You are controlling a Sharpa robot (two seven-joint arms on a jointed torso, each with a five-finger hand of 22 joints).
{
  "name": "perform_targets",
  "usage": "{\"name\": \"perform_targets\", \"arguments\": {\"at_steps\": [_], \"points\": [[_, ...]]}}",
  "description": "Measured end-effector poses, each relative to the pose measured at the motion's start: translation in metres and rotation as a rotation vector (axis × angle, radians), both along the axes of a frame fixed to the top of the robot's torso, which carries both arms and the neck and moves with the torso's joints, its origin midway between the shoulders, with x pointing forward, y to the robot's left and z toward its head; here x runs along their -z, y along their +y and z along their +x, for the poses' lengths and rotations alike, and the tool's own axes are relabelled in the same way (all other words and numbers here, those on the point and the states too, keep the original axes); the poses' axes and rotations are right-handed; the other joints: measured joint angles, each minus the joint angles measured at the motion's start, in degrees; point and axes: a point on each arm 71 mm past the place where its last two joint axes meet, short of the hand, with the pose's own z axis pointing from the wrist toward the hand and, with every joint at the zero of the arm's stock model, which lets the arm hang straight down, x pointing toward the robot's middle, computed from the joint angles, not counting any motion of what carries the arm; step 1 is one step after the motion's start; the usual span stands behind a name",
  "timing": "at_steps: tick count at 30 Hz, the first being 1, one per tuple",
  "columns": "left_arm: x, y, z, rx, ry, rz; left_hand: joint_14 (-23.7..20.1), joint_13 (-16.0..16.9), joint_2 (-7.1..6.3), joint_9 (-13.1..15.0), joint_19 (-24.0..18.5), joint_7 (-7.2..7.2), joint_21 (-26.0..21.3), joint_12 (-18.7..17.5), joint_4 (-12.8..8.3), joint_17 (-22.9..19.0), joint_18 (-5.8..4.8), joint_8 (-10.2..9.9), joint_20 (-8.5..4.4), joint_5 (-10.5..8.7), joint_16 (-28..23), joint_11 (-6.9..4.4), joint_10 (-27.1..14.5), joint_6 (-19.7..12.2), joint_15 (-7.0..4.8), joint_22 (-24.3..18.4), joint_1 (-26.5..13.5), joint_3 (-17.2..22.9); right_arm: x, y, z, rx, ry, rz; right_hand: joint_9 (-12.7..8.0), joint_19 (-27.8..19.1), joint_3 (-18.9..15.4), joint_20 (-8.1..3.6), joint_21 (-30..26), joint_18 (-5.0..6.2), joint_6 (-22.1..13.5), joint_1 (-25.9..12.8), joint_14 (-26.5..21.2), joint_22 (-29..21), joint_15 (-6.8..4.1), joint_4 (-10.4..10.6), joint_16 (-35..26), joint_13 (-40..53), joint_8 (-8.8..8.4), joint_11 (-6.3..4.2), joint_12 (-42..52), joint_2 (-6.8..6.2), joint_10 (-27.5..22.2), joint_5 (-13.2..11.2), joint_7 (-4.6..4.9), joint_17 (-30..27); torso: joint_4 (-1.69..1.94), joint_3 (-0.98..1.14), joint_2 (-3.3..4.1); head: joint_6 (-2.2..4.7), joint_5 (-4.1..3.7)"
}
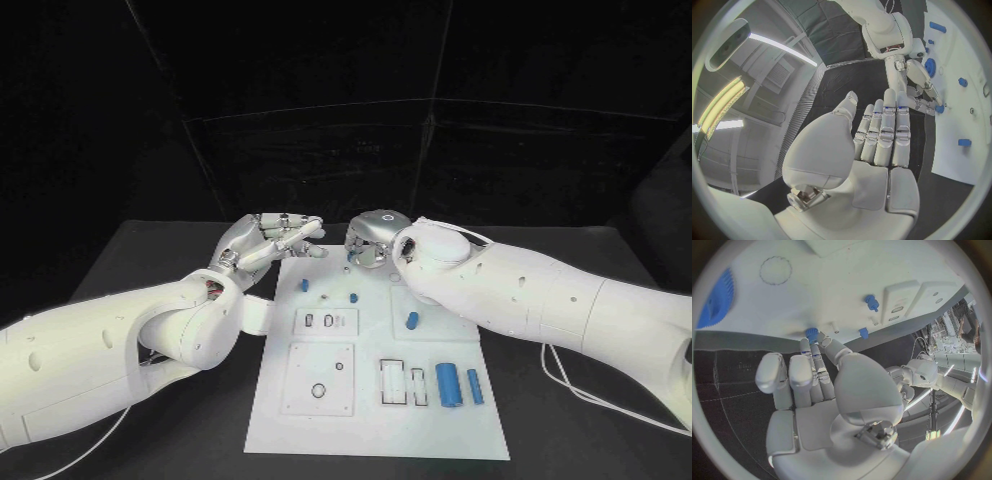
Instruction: Assemble the parts on the task board
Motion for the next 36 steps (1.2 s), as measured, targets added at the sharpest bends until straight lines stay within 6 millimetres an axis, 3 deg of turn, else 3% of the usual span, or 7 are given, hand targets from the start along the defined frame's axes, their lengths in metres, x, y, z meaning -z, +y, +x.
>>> {"name": "perform_targets", "arguments": {"at_steps": [11,15,18,20,24,28,36], "points": [[0.000,0.002,0.001,-0.005,0.001,0.002,0.00,0.00,0.00,0.00,0.20,0.00,0.00,-0.27,-0.16,0.13,0.00,0.00,0.20,0.00,0.00,0.00,0.00,0.00,0.00,-0.05,0.00,0.16,-0.002,-0.024,-0.004,0.016,-0.016,0.016,-0.01,-1.90,-0.21,0.55,-1.39,0.00,-0.73,-0.63,-0.41,-3.46,0.40,0.84,-0.96,-0.86,0.00,0.71,-0.69,-1.39,-2.79,0.00,0.33,-2.55,-0.13,0.07,-0.07,0.41,-0.02],[0.001,0.006,0.001,-0.012,0.001,0.005,0.00,0.00,0.00,0.00,0.20,0.00,0.00,-0.27,-0.16,0.13,-0.01,0.00,0.20,0.00,0.00,0.00,0.00,0.00,0.00,-0.05,0.00,0.16,-0.011,-0.055,-0.008,0.050,-0.022,0.064,-0.01,-1.90,-2.13,0.55,-1.52,0.00,-1.02,-2.74,-0.41,-3.39,0.40,2.75,-0.83,-0.50,0.00,0.34,1.12,-3.50,-0.68,0.54,0.40,-1.93,-0.32,0.06,-0.20,0.72,-0.20],[0.001,0.008,0.002,-0.016,0.001,0.007,0.00,0.00,0.00,0.00,0.20,0.00,0.00,-0.27,-0.16,0.13,-0.01,0.00,0.20,0.00,0.00,0.00,0.00,0.00,0.00,-0.05,0.00,0.16,-0.023,-0.078,-0.012,0.085,-0.007,0.118,-0.06,-1.37,-7.31,0.01,-1.48,0.00,-2.85,-7.72,-0.07,-2.35,0.07,6.54,-0.11,1.43,-0.01,-0.56,4.98,-6.72,5.17,-1.35,-0.19,-1.07,-0.53,0.04,-0.36,0.94,-0.25],[0.001,0.009,0.002,-0.019,0.001,0.008,0.00,0.00,0.00,0.00,0.20,0.00,0.00,-0.27,-0.16,0.13,-0.01,0.00,0.20,0.00,0.00,0.00,0.00,0.00,0.00,-0.05,0.00,0.16,-0.026,-0.093,-0.016,0.111,0.019,0.151,-0.05,-0.65,-10.86,-0.70,-0.99,0.01,-3.64,-8.82,0.05,-1.67,-0.86,8.69,0.22,3.80,-0.01,-1.57,8.80,-7.61,9.43,-2.84,-0.98,-0.72,-0.73,0.04,-0.46,1.06,-0.13],[0.001,0.010,0.003,-0.022,0.001,0.009,0.00,0.00,0.00,0.00,0.20,0.00,0.00,-0.27,-0.16,0.13,-0.01,0.00,0.20,0.00,0.00,0.00,0.00,0.00,0.00,-0.05,0.00,0.16,-0.026,-0.114,-0.020,0.162,0.079,0.187,0.23,1.27,-19.66,-2.14,0.07,0.01,-5.55,-3.88,0.11,0.68,-1.77,14.55,1.89,14.60,0.68,-2.48,21.58,-6.91,10.82,-2.64,-1.51,1.38,-1.12,0.15,-0.60,1.10,0.05],[0.002,0.010,0.004,-0.024,0.001,0.010,0.00,0.00,0.00,0.00,0.20,0.00,0.00,-0.27,-0.16,0.13,-0.01,0.00,0.20,0.00,0.00,0.00,0.00,0.00,0.00,-0.04,0.00,0.16,-0.023,-0.129,-0.020,0.209,0.130,0.195,0.42,3.08,-25.87,-1.46,1.32,0.00,-6.85,2.70,0.11,3.47,-1.77,21.85,3.60,38.62,2.19,-2.51,45.82,-6.15,5.93,-1.61,-0.93,3.31,-1.31,0.25,-0.67,1.08,0.02],[0.003,0.009,0.007,-0.024,0.001,0.011,0.00,0.01,0.00,0.00,0.20,0.00,0.01,-0.27,-0.16,0.20,-0.01,-0.28,0.20,0.00,0.00,0.00,0.00,0.00,0.00,-0.04,0.00,0.16,-0.017,-0.138,-0.012,0.266,0.184,0.179,0.48,4.46,-27.40,-1.30,2.31,0.00,-7.12,6.57,0.11,5.96,-1.77,23.90,5.53,52.74,3.60,-2.03,59.03,-4.61,7.01,1.87,-1.20,5.84,-1.36,0.30,-0.64,0.92,-0.31]]}}
